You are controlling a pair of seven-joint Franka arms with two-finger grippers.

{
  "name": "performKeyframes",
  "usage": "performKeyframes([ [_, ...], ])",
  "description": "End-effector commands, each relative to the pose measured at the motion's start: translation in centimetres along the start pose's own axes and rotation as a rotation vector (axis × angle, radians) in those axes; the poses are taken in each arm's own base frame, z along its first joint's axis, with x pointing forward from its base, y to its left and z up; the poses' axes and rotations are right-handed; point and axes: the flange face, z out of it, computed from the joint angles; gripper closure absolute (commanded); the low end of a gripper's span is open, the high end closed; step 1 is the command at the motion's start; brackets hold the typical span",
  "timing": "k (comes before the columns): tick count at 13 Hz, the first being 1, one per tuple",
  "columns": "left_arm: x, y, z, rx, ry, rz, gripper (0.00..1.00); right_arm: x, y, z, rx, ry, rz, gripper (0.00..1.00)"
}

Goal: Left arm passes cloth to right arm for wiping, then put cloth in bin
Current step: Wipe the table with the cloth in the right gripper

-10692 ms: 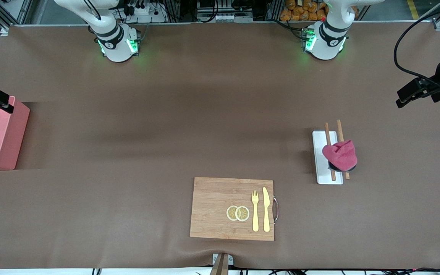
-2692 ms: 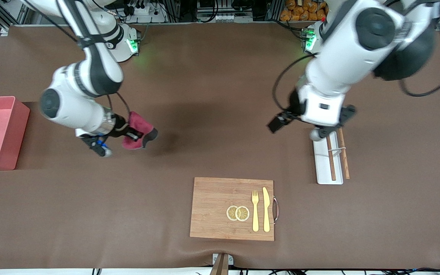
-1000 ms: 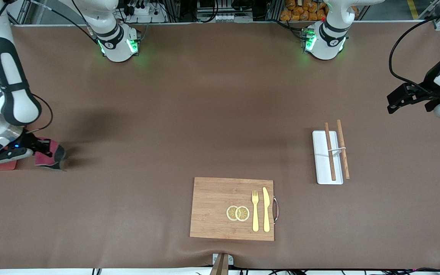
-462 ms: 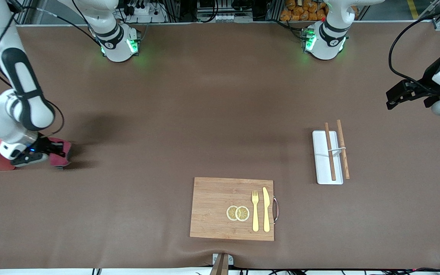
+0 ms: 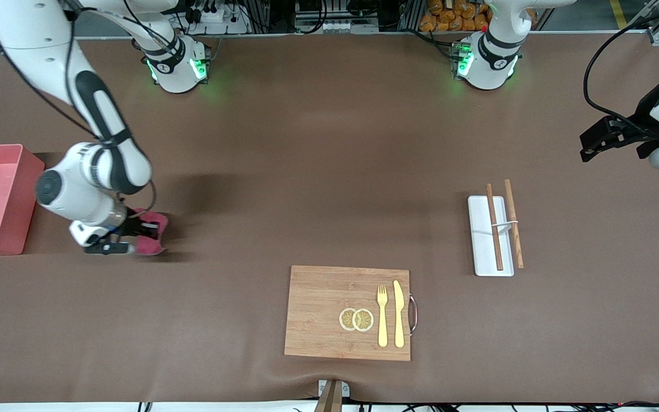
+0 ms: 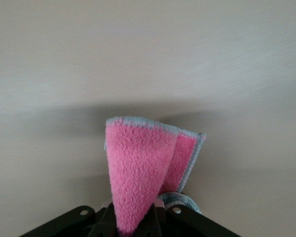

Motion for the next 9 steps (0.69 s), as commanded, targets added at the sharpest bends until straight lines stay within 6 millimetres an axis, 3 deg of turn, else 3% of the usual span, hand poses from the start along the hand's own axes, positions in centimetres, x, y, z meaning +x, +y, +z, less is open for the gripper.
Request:
performKeyframes([
  [1, -1.1, 0.2, -0.9, -0.007, 0.004, 0.017, 0.00, -3.5, -11.3, 0.9, -0.003, 0.018, 0.175, 1.00],
  [4, -1.2, 0.8, -0.8, -0.007, 0.002, 0.028, 0.00, -7.2, -23.1, 0.8, 0.040, 0.050, 0.322, 1.00],
  [5, -1.2, 0.9, -0.9, -0.007, 0.002, 0.031, 0.00, -7.4, -24.5, 0.2, 0.053, 0.054, 0.346, 1.00],
  [7, -1.5, 0.7, -1.2, -0.007, 0.005, 0.031, 0.00, -6.9, -24.8, -2.2, 0.068, 0.050, 0.347, 1.00],
  [8, -1.7, 0.8, -1.0, -0.003, -0.016, 0.025, 0.00, -6.1, -23.6, -3.3, 0.055, 0.043, 0.330, 1.00],
  [9, -1.8, 0.7, -1.0, -0.002, -0.024, 0.020, 0.00, -4.4, -20.6, -4.5, 0.046, 0.043, 0.291, 1.00],
])
